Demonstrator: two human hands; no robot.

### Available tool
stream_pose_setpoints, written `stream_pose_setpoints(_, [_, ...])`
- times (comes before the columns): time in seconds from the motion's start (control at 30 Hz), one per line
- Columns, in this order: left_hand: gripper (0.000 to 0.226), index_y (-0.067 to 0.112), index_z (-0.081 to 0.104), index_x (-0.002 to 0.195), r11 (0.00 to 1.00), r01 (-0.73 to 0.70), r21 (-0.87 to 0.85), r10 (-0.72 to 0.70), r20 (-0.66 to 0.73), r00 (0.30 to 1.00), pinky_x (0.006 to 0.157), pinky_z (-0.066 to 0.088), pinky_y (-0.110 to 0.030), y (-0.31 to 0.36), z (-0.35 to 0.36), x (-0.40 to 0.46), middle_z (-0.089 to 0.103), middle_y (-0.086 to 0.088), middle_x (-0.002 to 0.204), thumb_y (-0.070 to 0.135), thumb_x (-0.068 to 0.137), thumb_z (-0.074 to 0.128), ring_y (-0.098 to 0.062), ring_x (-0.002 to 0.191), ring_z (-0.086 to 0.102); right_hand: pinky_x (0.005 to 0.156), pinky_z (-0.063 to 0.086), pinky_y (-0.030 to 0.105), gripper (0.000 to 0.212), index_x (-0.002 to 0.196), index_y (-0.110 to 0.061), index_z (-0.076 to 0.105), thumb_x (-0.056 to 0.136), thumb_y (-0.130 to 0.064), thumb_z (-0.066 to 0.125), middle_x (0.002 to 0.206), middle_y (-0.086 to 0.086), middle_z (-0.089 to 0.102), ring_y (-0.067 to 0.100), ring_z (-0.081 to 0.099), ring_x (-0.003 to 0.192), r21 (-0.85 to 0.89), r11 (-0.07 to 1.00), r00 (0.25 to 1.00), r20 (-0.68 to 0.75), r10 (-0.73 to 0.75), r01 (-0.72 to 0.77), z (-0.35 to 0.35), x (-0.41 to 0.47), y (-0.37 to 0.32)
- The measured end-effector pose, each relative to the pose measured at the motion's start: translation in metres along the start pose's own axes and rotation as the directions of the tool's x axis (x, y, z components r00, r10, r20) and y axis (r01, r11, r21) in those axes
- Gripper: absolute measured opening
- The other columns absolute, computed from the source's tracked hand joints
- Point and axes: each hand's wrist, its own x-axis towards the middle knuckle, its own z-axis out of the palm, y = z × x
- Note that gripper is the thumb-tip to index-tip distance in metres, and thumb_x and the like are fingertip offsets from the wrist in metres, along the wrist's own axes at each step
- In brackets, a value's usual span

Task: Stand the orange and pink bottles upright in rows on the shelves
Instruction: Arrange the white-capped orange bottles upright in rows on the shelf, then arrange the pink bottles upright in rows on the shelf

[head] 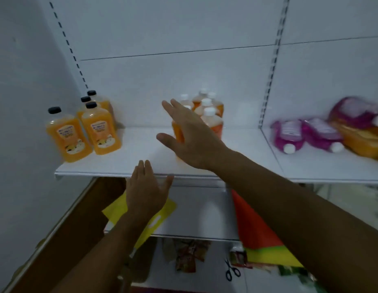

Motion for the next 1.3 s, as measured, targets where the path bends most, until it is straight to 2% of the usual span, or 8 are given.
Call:
stream_pose_setpoints(0.13, [0.095, 0.006, 0.018, 0.152, 0.989, -0.148, -0.003, 0.148, 0.076, 0.986, 0.117, 0.024, -0.046, 0.078, 0.014, -0.046, 0.022, -0.012, 0.159, 0.072, 0.086, 0.032, -0.027, 0.146, 0.021, 0.116, 0.024, 0.046, 0.073, 0.153, -0.023, 0.021, 0.093, -0.052, 0.051, 0.160, 0.002, 0.019, 0.022, 0.015, 0.147, -0.034, 0.996, 0.994, -0.081, 0.077, -0.080, -0.067, -0.072, 0.027])
stream_pose_setpoints(0.27, [0.088, 0.009, 0.019, 0.152, 0.956, -0.293, -0.023, 0.294, 0.096, 0.951, 0.116, 0.025, -0.048, 0.151, 0.018, -0.074, 0.024, -0.011, 0.158, 0.067, 0.089, 0.038, -0.027, 0.146, 0.023, 0.119, 0.016, 0.041, 0.071, 0.153, -0.024, 0.020, 0.094, -0.052, 0.049, 0.161, 0.002, 0.016, 0.022, 0.013, 0.148, -0.139, 0.971, 0.974, -0.149, 0.173, -0.193, -0.129, -0.141, 0.059])
stream_pose_setpoints(0.53, [0.087, 0.012, 0.033, 0.147, 0.850, -0.515, -0.109, 0.525, 0.121, 0.842, 0.111, 0.035, -0.047, 0.284, 0.049, -0.098, 0.041, -0.010, 0.150, 0.074, 0.086, 0.035, -0.027, 0.136, 0.039, 0.117, 0.022, 0.042, 0.069, 0.153, -0.028, 0.021, 0.094, -0.058, 0.044, 0.161, -0.003, 0.017, 0.019, 0.012, 0.147, -0.239, 0.835, 0.862, -0.255, 0.439, -0.495, -0.220, -0.247, 0.128])
stream_pose_setpoints(0.63, [0.079, 0.009, 0.036, 0.145, 0.800, -0.578, -0.160, 0.596, 0.095, 0.797, 0.111, 0.034, -0.046, 0.329, 0.063, -0.096, 0.043, -0.012, 0.148, 0.063, 0.089, 0.046, -0.029, 0.136, 0.040, 0.114, 0.027, 0.048, 0.072, 0.151, -0.030, 0.024, 0.090, -0.063, 0.041, 0.159, -0.001, 0.022, 0.020, 0.015, 0.147, -0.280, 0.797, 0.840, -0.269, 0.471, -0.536, -0.242, -0.268, 0.159])
stream_pose_setpoints(0.8, [0.073, 0.009, 0.034, 0.145, 0.760, -0.619, -0.199, 0.639, 0.057, 0.767, 0.111, 0.030, -0.041, 0.399, 0.091, -0.069, 0.042, -0.010, 0.148, 0.056, 0.092, 0.049, -0.027, 0.136, 0.038, 0.115, 0.026, 0.044, 0.074, 0.152, -0.025, 0.022, 0.092, -0.043, 0.059, 0.160, 0.004, 0.016, 0.025, 0.016, 0.146, -0.313, 0.721, 0.786, -0.263, 0.560, -0.619, -0.274, -0.279, 0.221])
stream_pose_setpoints(0.97, [0.072, 0.011, 0.031, 0.147, 0.756, -0.598, -0.268, 0.633, 0.066, 0.771, 0.112, 0.029, -0.041, 0.452, 0.121, -0.014, 0.040, -0.009, 0.150, 0.053, 0.092, 0.051, -0.028, 0.138, 0.037, 0.109, 0.035, 0.046, 0.079, 0.151, -0.025, 0.023, 0.086, -0.033, 0.067, 0.159, 0.007, 0.019, 0.030, 0.024, 0.143, -0.470, 0.647, 0.790, -0.222, 0.571, -0.600, -0.295, -0.246, 0.293])
stream_pose_setpoints(1.07, [0.067, 0.014, 0.032, 0.146, 0.731, -0.603, -0.319, 0.652, 0.068, 0.755, 0.110, 0.031, -0.042, 0.477, 0.134, 0.015, 0.043, -0.007, 0.148, 0.049, 0.092, 0.053, -0.027, 0.135, 0.040, 0.110, 0.031, 0.043, 0.080, 0.151, -0.027, 0.018, 0.088, -0.027, 0.067, 0.160, 0.006, 0.016, 0.028, 0.022, 0.144, -0.564, 0.620, 0.817, -0.191, 0.544, -0.545, -0.304, -0.221, 0.326])
stream_pose_setpoints(1.3, [0.059, 0.022, 0.036, 0.140, 0.655, -0.608, -0.449, 0.708, 0.085, 0.701, 0.094, 0.051, -0.044, 0.515, 0.155, 0.059, 0.062, -0.002, 0.126, 0.052, 0.089, 0.043, -0.025, 0.114, 0.059, 0.113, 0.030, 0.046, 0.087, 0.151, -0.032, 0.011, 0.088, -0.013, 0.067, 0.161, 0.004, 0.011, 0.027, 0.017, 0.147, -0.733, 0.564, 0.879, -0.096, 0.467, -0.380, -0.299, -0.180, 0.392])
